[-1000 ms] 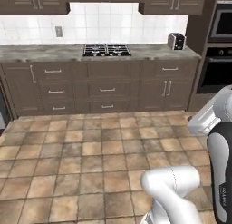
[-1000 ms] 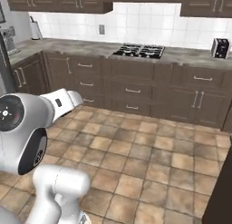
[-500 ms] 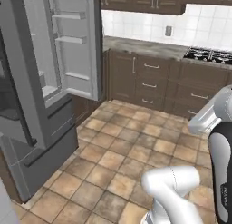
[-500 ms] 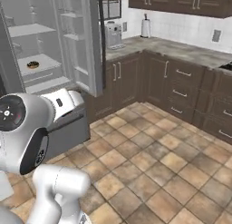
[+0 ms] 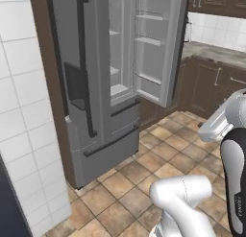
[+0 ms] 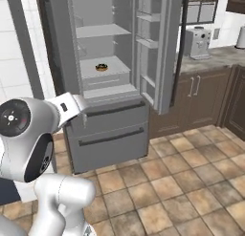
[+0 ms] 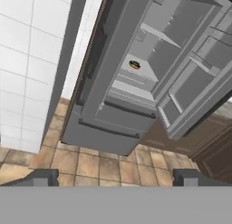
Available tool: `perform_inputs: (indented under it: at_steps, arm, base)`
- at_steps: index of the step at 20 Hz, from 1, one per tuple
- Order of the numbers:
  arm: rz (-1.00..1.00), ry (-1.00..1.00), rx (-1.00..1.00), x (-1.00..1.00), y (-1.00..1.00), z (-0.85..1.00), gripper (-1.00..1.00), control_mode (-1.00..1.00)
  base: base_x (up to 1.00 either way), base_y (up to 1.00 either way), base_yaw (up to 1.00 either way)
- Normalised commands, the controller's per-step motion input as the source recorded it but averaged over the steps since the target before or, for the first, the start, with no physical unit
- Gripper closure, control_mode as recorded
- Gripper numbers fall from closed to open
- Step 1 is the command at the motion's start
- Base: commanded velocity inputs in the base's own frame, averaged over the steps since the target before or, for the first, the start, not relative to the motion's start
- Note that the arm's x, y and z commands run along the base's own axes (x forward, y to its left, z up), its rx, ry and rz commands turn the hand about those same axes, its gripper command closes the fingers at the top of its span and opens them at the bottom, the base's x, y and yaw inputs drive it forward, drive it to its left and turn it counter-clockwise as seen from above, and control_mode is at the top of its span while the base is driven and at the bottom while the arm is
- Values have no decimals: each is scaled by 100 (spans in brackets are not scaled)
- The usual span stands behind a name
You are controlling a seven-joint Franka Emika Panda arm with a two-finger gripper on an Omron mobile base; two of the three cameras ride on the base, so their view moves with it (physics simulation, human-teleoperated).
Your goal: Take the cake and donut from the fridge and place them on the empty tray on the dining counter.
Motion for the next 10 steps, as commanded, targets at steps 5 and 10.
perform_inputs:
  at_steps: [5, 10]
  arm:
    - [0, 0, 0, 0, 0, 0, -100, 100]
    - [0, 0, 0, 0, 0, 0, -100, 100]
  base:
    - [29, -5, 4]
    - [26, -58, 7]
